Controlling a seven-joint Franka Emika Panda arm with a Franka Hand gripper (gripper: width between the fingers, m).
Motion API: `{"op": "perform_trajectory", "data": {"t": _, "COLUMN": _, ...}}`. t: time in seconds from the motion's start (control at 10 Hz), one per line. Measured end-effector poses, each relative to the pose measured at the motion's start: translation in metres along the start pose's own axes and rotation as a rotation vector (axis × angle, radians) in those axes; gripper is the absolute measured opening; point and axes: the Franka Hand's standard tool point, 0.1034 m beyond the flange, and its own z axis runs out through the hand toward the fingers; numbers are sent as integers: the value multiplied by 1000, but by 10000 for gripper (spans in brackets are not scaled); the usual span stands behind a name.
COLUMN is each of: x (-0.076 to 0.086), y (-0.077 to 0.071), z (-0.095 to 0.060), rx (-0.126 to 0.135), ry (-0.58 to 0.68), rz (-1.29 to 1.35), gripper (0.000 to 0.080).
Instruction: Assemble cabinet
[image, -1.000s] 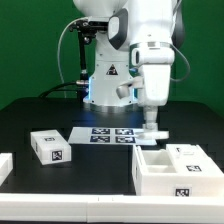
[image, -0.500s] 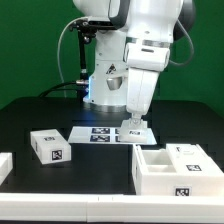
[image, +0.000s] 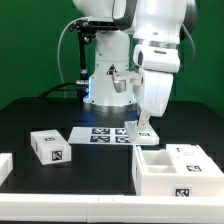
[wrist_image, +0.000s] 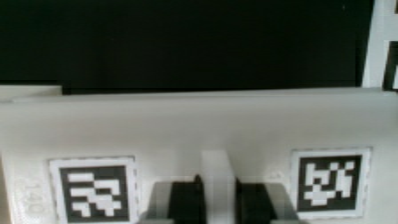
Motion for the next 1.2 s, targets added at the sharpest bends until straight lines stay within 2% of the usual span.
{"op": "perform_trajectory", "data": {"t": 0.4, "x": 4, "y": 11, "z": -3, "rx": -8, "ry": -2, "rz": -63, "gripper": 64}}
{"op": "perform_trajectory", "data": {"t": 0.5, "x": 2, "y": 13, "z": -3, "rx": -31, "ry": 7, "rz": -64, "gripper": 64}}
{"op": "perform_trajectory", "data": {"t": 1.2, "x": 3, "y": 18, "z": 1, "rx": -22, "ry": 2, "rz": -49, "gripper": 64}}
